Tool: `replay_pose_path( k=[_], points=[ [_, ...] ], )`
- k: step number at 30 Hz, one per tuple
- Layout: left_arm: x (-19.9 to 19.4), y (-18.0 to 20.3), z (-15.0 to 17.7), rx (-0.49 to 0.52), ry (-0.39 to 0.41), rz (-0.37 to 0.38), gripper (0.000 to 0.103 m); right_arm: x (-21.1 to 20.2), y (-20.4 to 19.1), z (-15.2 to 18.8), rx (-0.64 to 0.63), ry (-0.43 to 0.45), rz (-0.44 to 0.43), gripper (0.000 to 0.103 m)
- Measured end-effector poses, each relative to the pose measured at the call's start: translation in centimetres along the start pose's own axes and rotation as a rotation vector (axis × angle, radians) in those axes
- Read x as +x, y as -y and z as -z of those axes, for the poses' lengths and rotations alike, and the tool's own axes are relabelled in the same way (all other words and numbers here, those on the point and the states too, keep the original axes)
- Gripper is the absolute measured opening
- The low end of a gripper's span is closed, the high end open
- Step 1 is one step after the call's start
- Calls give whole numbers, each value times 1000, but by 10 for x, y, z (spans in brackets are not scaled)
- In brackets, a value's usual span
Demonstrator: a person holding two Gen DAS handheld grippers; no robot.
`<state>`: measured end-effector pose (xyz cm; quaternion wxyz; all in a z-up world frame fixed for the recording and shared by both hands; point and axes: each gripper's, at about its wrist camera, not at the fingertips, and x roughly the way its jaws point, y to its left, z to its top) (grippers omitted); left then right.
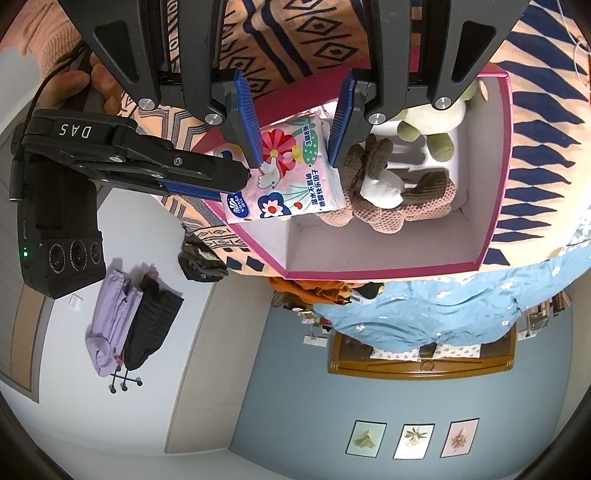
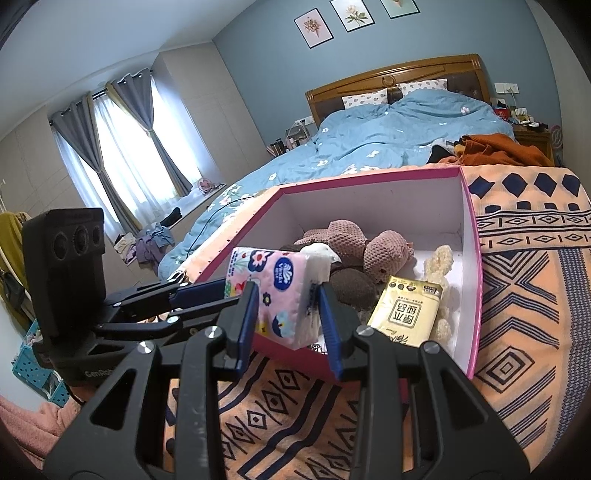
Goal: Organize objects
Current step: 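Lower the pink tissue pack into the box and open the right gripper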
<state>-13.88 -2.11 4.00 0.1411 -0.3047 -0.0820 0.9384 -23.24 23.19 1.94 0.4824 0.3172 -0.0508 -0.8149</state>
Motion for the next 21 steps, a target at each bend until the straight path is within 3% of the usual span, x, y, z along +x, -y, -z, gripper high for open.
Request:
replay_pose_path(
  k=[21],
  points=[
    [15, -3, 1, -18, -31, -13, 36, 11, 8, 2, 18, -28, 4, 36]
  ],
)
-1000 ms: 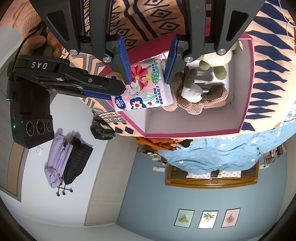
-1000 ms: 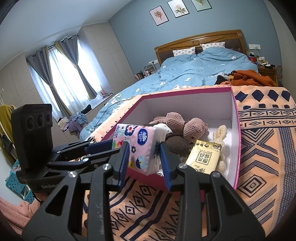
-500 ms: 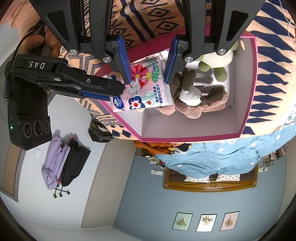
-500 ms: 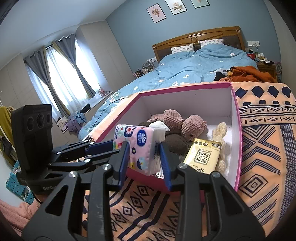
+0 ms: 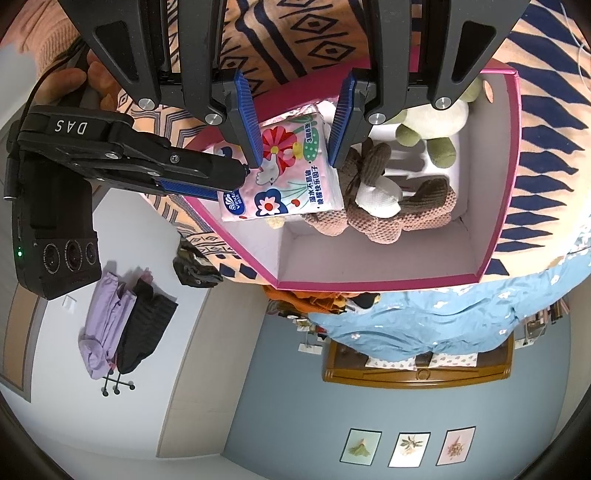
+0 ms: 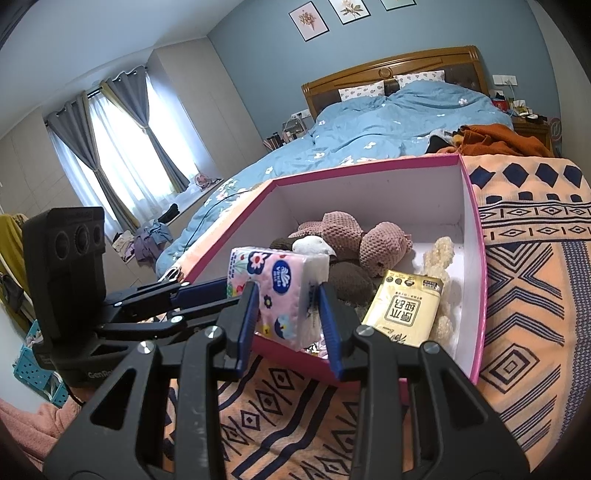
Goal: Organize objects
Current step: 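Lower the pink tissue pack into the box and open the right gripper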
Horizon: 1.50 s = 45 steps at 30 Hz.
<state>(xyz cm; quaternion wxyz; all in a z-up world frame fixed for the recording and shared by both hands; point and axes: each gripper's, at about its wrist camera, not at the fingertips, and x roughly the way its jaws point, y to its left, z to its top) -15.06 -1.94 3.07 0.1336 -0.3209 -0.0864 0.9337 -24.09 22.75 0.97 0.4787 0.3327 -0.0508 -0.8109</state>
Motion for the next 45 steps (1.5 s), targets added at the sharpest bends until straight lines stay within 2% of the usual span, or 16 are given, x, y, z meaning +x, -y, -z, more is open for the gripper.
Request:
replay_pose_path(
  k=[35, 45],
  points=[
    [19, -8, 5, -33, -43, -19, 36, 18, 8, 4, 6, -46, 20, 37],
    [28, -8, 6, -5, -54, -82, 38, 32, 2, 5, -30, -72, 94, 38]
  ],
)
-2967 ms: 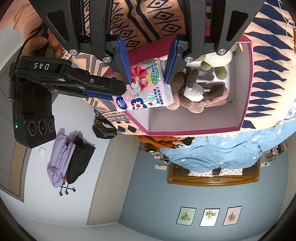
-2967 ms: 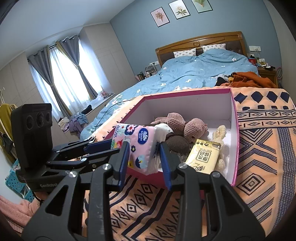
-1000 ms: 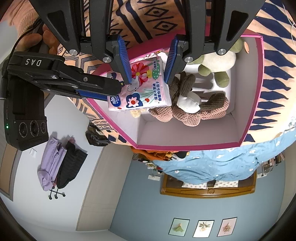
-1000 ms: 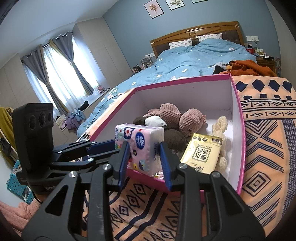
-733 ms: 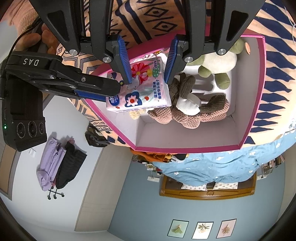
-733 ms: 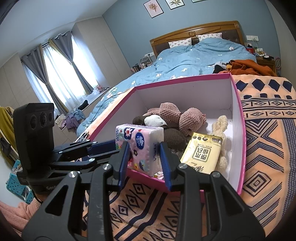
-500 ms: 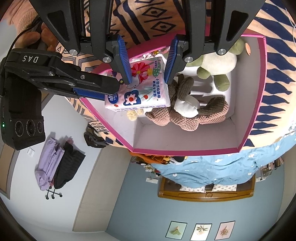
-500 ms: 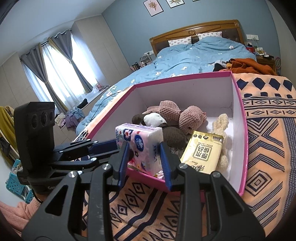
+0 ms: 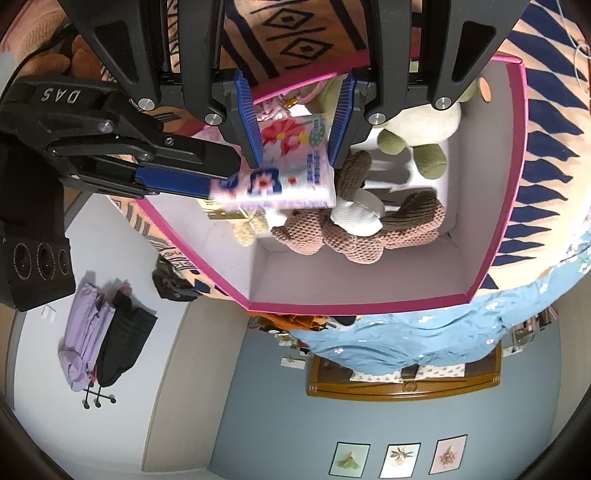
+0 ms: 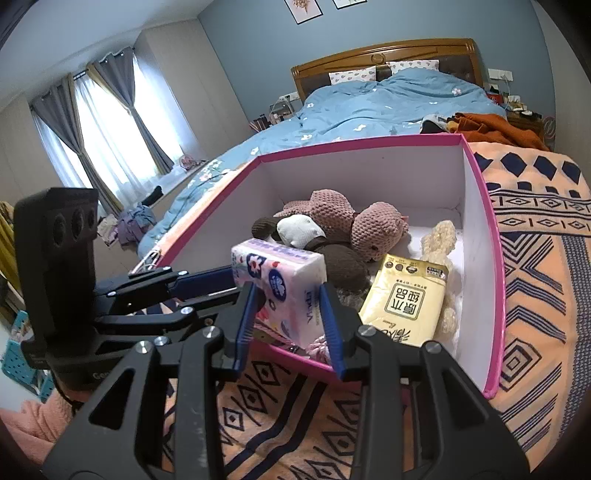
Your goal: Organize objects
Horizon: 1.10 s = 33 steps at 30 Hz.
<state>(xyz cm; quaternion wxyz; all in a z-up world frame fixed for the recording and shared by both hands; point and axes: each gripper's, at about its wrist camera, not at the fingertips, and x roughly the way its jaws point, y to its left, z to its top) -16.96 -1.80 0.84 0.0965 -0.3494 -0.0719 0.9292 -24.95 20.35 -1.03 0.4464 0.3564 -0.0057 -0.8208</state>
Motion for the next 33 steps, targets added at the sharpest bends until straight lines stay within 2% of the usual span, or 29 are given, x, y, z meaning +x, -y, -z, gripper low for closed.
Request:
replay_pose_path(
  k=[3, 7, 9, 14, 15, 17, 19, 20, 21, 24, 33],
  points=[
    [-1, -2, 2, 0, 8, -22, 46, 4, -2, 1, -23, -2, 41, 38],
    [-7, -6, 5, -2, 30, -52, 63, 1, -3, 2, -20, 7, 46, 39],
    [-13, -5, 8, 6, 52, -62, 69, -3, -3, 3, -18, 21, 57, 47],
    [-36, 2, 19, 32, 118, -85, 88, -21, -9, 10, -41, 68, 61, 51],
    [-41, 4, 22, 37, 131, -86, 90, -27, -12, 13, -52, 86, 69, 56],
    [-52, 8, 30, 43, 165, -103, 101, -39, -18, 20, -77, 121, 87, 64],
    [-61, 8, 36, 46, 194, -123, 103, -48, -24, 27, -98, 148, 98, 69],
    [-66, 9, 41, 39, 206, -134, 103, -54, -27, 34, -112, 165, 106, 76],
    [-69, 9, 45, 31, 212, -137, 103, -56, -29, 37, -120, 172, 117, 86],
    [-72, 11, 58, 15, 204, -161, 103, -63, -38, 56, -152, 205, 167, 101],
    [-72, 14, 85, -1, 141, -221, 103, -48, -39, 89, -122, 141, 221, 103]
  ],
)
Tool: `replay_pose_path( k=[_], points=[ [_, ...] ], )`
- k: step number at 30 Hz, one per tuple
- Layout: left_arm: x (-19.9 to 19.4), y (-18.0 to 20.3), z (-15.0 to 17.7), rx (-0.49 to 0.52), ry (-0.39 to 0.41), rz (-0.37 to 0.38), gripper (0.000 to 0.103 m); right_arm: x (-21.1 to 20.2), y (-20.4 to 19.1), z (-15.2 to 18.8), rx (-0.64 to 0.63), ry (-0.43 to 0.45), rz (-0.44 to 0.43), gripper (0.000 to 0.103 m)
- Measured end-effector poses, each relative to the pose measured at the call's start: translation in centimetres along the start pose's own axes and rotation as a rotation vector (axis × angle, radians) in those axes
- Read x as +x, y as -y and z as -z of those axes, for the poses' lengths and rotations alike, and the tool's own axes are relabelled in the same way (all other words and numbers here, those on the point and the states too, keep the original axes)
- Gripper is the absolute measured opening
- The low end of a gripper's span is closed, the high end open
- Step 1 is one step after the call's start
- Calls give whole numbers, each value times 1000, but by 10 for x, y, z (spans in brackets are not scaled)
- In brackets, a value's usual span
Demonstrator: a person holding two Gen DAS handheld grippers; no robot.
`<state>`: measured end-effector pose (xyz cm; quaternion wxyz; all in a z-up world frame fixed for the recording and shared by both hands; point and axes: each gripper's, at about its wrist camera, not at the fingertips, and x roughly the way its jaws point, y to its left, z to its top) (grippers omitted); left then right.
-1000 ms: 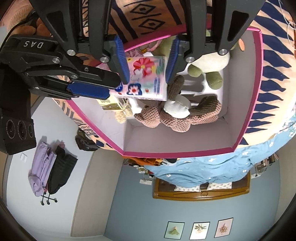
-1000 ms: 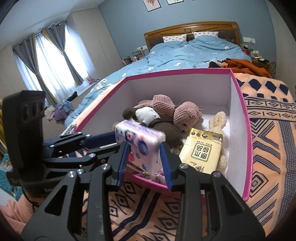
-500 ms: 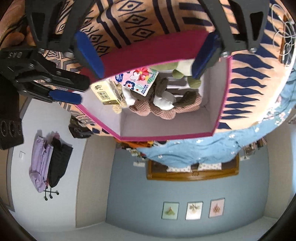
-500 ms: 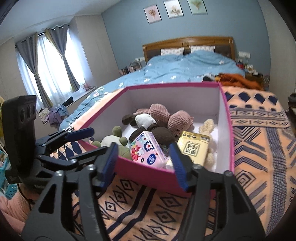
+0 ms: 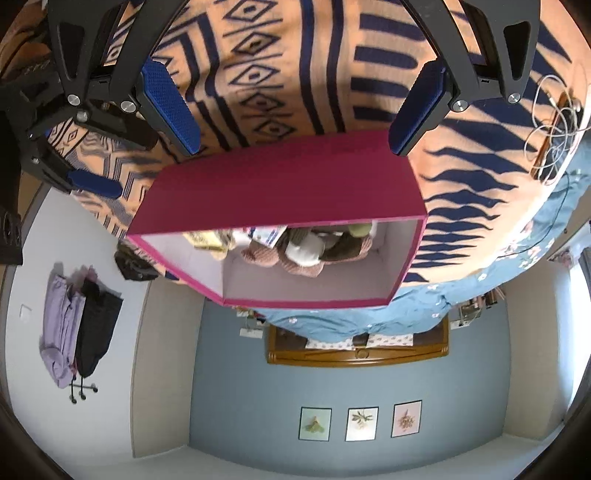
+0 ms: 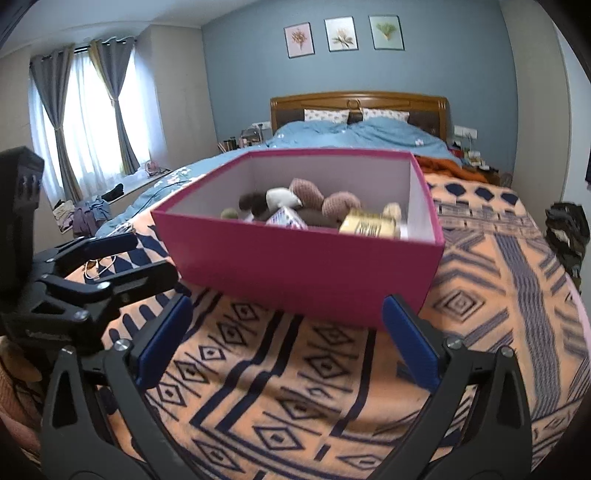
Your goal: Organize objects
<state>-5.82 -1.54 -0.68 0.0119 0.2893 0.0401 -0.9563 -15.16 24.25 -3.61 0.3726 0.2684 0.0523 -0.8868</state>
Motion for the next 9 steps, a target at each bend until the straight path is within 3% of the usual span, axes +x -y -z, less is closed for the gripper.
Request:
replay_pose_path(
  k=[5, 9],
  points=[
    [-1, 5, 9, 3, -6, -55, 103, -2, -3, 6, 9, -2, 7, 103],
    [2, 2, 11, -12, -28, -48, 103, 1, -5, 10, 7, -19, 10, 103]
  ],
)
